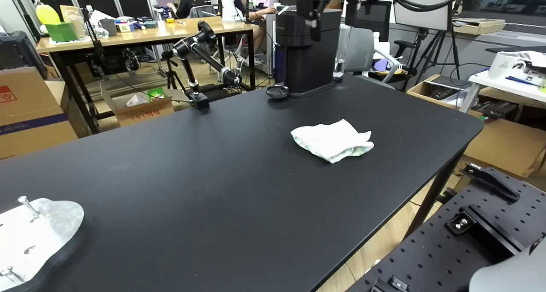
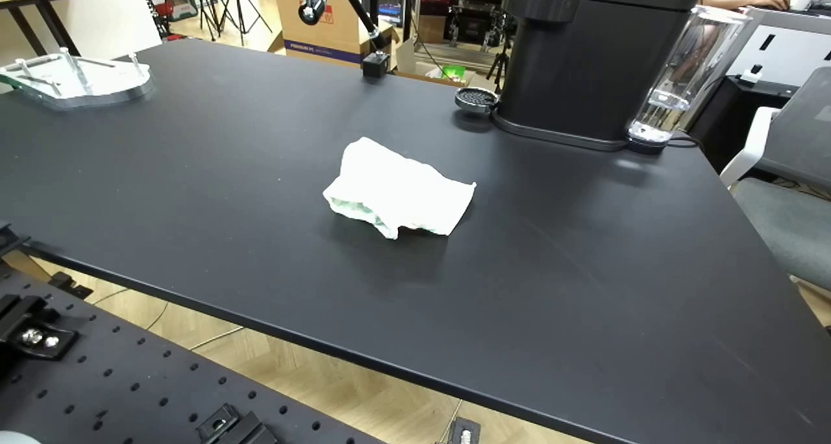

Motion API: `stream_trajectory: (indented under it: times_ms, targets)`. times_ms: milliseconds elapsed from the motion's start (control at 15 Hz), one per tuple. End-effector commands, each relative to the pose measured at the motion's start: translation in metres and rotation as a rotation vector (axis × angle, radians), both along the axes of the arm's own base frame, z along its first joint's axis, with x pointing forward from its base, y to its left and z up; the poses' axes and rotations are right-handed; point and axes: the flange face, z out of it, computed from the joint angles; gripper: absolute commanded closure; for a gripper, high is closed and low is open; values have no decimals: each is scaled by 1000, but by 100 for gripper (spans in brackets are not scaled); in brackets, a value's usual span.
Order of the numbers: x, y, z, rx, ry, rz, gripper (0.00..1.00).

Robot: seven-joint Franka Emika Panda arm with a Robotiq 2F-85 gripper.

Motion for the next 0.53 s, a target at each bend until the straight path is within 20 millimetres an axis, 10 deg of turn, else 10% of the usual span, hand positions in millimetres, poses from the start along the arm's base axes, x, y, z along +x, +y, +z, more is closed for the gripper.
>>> stream_trajectory:
  times_ms: [0, 467]
  targets:
    - [-6, -11, -7, 4, 22, -2, 0]
    - [-10, -19, -24, -19, 1, 9, 0]
